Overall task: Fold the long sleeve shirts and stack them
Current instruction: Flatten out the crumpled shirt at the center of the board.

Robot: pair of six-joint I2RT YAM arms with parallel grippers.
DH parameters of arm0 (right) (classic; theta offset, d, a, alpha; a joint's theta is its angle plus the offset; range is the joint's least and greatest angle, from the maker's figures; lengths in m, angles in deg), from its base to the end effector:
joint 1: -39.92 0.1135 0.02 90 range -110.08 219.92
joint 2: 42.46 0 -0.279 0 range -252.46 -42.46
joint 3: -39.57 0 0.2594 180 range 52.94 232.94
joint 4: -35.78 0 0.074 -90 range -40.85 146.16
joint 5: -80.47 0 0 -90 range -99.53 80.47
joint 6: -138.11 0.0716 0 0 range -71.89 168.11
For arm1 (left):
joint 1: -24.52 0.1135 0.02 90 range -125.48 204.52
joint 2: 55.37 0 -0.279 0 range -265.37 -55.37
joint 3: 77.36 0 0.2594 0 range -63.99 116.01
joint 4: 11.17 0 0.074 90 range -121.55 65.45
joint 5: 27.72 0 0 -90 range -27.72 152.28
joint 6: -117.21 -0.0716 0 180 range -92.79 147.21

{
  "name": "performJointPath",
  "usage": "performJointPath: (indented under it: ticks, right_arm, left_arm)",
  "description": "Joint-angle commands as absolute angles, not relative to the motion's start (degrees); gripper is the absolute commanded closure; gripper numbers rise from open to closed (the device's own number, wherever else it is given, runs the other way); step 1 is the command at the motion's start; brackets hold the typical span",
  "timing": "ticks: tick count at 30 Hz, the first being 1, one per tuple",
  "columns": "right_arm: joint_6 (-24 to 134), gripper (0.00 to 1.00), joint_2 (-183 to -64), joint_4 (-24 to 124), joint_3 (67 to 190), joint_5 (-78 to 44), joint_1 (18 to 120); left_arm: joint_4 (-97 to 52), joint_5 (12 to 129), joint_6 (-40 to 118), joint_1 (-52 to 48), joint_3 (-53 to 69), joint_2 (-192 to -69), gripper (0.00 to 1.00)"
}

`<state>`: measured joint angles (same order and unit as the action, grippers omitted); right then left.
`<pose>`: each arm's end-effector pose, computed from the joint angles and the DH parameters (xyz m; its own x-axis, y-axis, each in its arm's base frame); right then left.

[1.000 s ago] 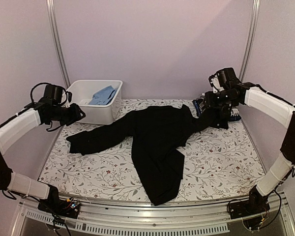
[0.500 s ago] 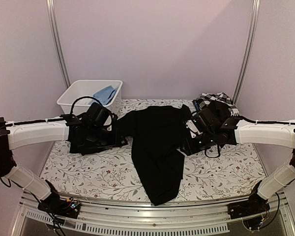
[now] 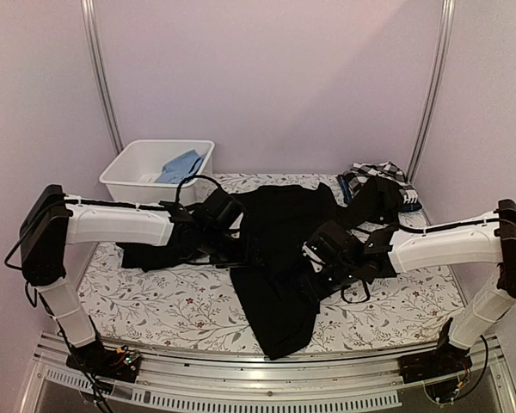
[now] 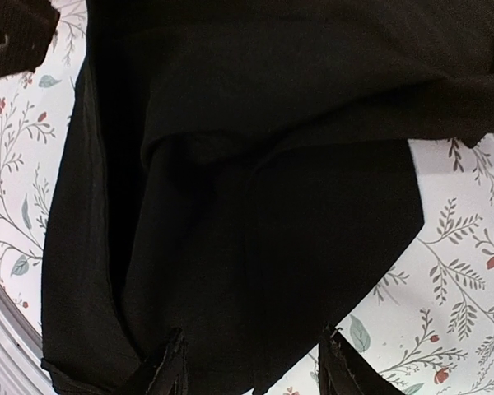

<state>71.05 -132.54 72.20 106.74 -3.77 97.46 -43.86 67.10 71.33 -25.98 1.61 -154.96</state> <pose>0.1850 0.2775 0.1666 -0.7416 -0.4434 -0.5034 -0.5679 0.8144 0.1193 0.2473 -0.3095 0.1807 -0.9237 0.0299 -0.3820 0.2198 0.8580 -0.4643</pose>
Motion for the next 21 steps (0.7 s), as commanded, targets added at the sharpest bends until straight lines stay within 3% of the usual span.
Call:
performJointPath:
  ticks: [1,5,9,15,21]
  right_arm:
    - [72.40,0.48,-134.50,73.54,105.44,-0.90,99.51]
    - [73.14,0.47,-135.56,74.41,104.38,0.29,100.22]
    - [73.87,0.45,-136.86,74.71,103.96,0.85,101.13]
    - [75.50,0.45,-138.81,76.04,104.06,3.29,101.35]
    - [77.43,0.58,-138.64,77.46,105.41,5.87,101.35]
  left_arm:
    - [-46.69,64.39,69.93,-28.13,6.26,-159.81,0.31]
    - [-49.17,62.53,68.89,-28.61,8.98,-163.98,0.29]
    - [-50.52,60.81,68.44,-28.66,9.85,-165.15,0.35]
    - [-51.88,58.53,67.73,-28.50,8.73,-163.45,0.62]
    - [-52.23,57.98,67.53,-27.58,5.52,-160.06,0.89]
